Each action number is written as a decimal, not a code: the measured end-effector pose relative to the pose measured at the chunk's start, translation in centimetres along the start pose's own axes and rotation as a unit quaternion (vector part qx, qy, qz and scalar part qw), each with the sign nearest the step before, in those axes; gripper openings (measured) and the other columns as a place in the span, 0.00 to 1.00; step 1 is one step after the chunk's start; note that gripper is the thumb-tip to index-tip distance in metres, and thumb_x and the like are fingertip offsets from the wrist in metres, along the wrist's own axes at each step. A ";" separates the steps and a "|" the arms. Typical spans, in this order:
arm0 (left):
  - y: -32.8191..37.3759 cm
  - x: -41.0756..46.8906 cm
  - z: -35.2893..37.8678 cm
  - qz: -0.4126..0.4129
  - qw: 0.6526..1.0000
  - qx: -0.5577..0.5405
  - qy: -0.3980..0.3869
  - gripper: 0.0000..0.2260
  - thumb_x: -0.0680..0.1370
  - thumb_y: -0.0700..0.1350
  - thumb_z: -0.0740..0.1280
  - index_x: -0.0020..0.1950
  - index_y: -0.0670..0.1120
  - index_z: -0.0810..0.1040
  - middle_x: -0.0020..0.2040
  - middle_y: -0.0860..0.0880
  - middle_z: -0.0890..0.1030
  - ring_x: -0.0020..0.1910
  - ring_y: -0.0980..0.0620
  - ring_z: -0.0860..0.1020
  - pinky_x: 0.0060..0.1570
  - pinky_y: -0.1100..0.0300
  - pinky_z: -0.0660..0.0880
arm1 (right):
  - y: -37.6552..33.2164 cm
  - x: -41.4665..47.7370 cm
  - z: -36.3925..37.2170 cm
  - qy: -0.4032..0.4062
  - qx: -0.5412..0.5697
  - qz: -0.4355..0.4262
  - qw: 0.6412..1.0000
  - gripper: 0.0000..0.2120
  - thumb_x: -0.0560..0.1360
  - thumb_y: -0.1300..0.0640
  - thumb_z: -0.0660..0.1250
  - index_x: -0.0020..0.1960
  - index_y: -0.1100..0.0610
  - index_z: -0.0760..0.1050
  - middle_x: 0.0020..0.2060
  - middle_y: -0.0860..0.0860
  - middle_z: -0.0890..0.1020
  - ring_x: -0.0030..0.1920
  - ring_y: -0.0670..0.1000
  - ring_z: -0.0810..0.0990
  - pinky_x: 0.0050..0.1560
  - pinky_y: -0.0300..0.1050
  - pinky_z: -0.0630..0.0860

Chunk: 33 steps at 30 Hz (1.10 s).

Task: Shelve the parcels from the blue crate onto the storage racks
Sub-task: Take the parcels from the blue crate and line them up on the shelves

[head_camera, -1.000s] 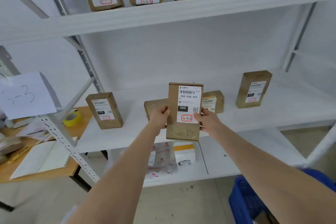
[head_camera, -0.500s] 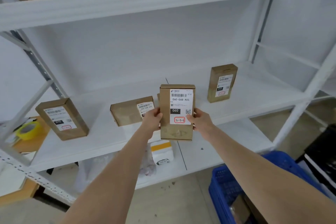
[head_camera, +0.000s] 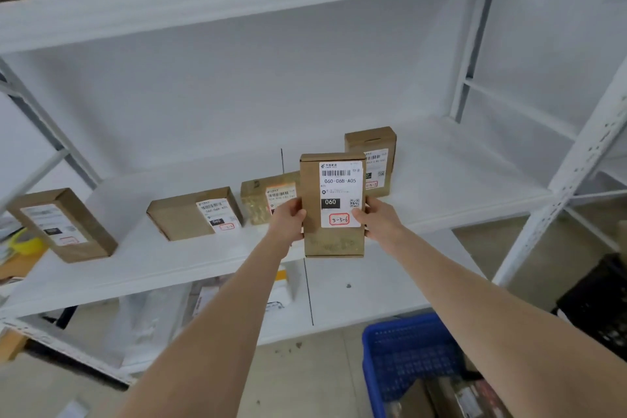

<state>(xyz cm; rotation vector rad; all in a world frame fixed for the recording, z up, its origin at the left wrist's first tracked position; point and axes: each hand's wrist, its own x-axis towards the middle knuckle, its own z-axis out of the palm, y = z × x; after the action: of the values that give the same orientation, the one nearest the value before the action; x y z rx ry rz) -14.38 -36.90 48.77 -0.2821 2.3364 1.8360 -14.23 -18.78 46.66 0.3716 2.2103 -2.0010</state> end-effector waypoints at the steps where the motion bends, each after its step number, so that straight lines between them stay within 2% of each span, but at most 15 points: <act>1: 0.2 0.0 0.7 0.002 1.000 0.002 0.002 0.18 0.82 0.36 0.54 0.70 0.46 0.70 0.62 0.47 0.77 0.61 0.44 0.75 0.53 0.49 0.76 | -0.1 0.2 -0.7 -0.002 0.004 0.001 1.000 0.16 0.78 0.63 0.64 0.65 0.55 0.73 0.59 0.53 0.81 0.57 0.55 0.80 0.60 0.52 0.77; 4: 0.5 -0.1 2.0 0.001 1.000 0.002 0.017 0.18 0.81 0.35 0.54 0.69 0.47 0.71 0.61 0.47 0.77 0.61 0.44 0.76 0.53 0.49 0.77 | 0.0 0.8 -2.0 -0.014 0.004 0.002 1.000 0.16 0.78 0.63 0.64 0.65 0.55 0.74 0.59 0.53 0.80 0.57 0.54 0.80 0.60 0.51 0.76; 7: 0.8 0.4 2.9 0.009 0.999 -0.010 0.043 0.19 0.80 0.34 0.54 0.68 0.47 0.72 0.58 0.48 0.79 0.59 0.45 0.77 0.52 0.53 0.77 | -0.3 1.7 -2.6 -0.017 -0.002 -0.023 1.000 0.20 0.78 0.64 0.64 0.68 0.54 0.71 0.61 0.53 0.79 0.59 0.54 0.79 0.63 0.53 0.74; 11: 1.5 2.1 3.6 0.036 0.997 -0.006 0.072 0.20 0.78 0.34 0.55 0.68 0.48 0.72 0.58 0.45 0.81 0.60 0.42 0.77 0.61 0.49 0.74 | -1.5 3.6 -2.5 0.007 -0.041 -0.063 0.997 0.24 0.78 0.63 0.62 0.73 0.52 0.66 0.64 0.51 0.77 0.64 0.53 0.75 0.66 0.48 0.70; 13: 1.3 3.2 4.1 0.031 0.997 0.006 0.072 0.21 0.78 0.36 0.55 0.69 0.48 0.71 0.60 0.41 0.80 0.61 0.35 0.73 0.56 0.52 0.74 | -1.4 4.7 -2.2 0.023 -0.070 -0.070 0.995 0.24 0.79 0.63 0.62 0.73 0.52 0.65 0.66 0.51 0.75 0.66 0.53 0.73 0.68 0.48 0.69; 16: 0.5 5.0 4.7 0.030 0.997 0.006 0.069 0.20 0.79 0.37 0.55 0.70 0.49 0.71 0.61 0.41 0.79 0.59 0.33 0.73 0.47 0.57 0.70 | -0.9 6.2 -1.8 0.041 -0.095 -0.070 0.992 0.23 0.79 0.64 0.61 0.73 0.52 0.66 0.66 0.51 0.75 0.67 0.54 0.72 0.69 0.50 0.67; 18: 0.1 6.0 4.9 0.025 0.996 0.003 0.080 0.20 0.79 0.37 0.56 0.70 0.49 0.71 0.60 0.42 0.80 0.53 0.37 0.76 0.48 0.53 0.73 | -0.5 7.1 -1.6 0.047 -0.110 -0.065 0.991 0.22 0.80 0.63 0.60 0.73 0.53 0.66 0.66 0.52 0.75 0.67 0.55 0.72 0.69 0.50 0.68; 21: -0.8 6.7 5.5 0.010 0.994 0.011 0.105 0.18 0.80 0.39 0.58 0.69 0.49 0.71 0.59 0.47 0.81 0.57 0.43 0.78 0.58 0.49 0.75 | 0.3 8.4 -1.3 0.056 -0.148 -0.060 0.986 0.21 0.80 0.60 0.60 0.72 0.54 0.67 0.64 0.53 0.76 0.64 0.56 0.74 0.65 0.52 0.71; 24: -1.9 7.3 5.7 -0.006 0.993 0.019 0.118 0.17 0.80 0.41 0.60 0.68 0.46 0.71 0.59 0.47 0.80 0.59 0.44 0.77 0.60 0.47 0.74 | 1.4 9.5 -1.0 0.061 -0.164 -0.056 0.983 0.19 0.80 0.59 0.60 0.71 0.52 0.69 0.61 0.53 0.79 0.61 0.56 0.76 0.62 0.50 0.73; 28: -2.8 8.3 5.9 -0.008 0.991 0.018 0.135 0.13 0.80 0.40 0.60 0.64 0.45 0.75 0.59 0.48 0.80 0.59 0.45 0.77 0.60 0.53 0.73 | 2.9 10.8 -0.4 0.063 -0.170 -0.048 0.982 0.18 0.80 0.58 0.60 0.69 0.53 0.71 0.61 0.53 0.79 0.60 0.55 0.76 0.61 0.49 0.72; 30: -3.1 8.3 6.2 -0.007 0.990 0.014 0.141 0.14 0.80 0.39 0.60 0.64 0.46 0.75 0.59 0.49 0.80 0.58 0.48 0.76 0.57 0.58 0.70 | 3.9 11.1 -0.2 0.065 -0.185 -0.048 0.979 0.14 0.80 0.58 0.59 0.65 0.57 0.73 0.59 0.55 0.79 0.59 0.56 0.76 0.56 0.44 0.71; 33: -3.8 8.2 6.7 -0.018 0.989 0.029 0.143 0.15 0.79 0.40 0.62 0.66 0.46 0.73 0.59 0.49 0.79 0.58 0.50 0.75 0.54 0.61 0.68 | 5.5 11.1 0.1 0.080 -0.187 -0.036 0.978 0.14 0.80 0.56 0.59 0.62 0.60 0.73 0.57 0.56 0.80 0.58 0.58 0.77 0.55 0.46 0.70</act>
<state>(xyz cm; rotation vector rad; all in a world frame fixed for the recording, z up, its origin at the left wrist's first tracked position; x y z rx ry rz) -21.36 -31.69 41.67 -0.6122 2.5452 1.8104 -23.39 -17.40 38.49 0.4197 2.6647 -1.5814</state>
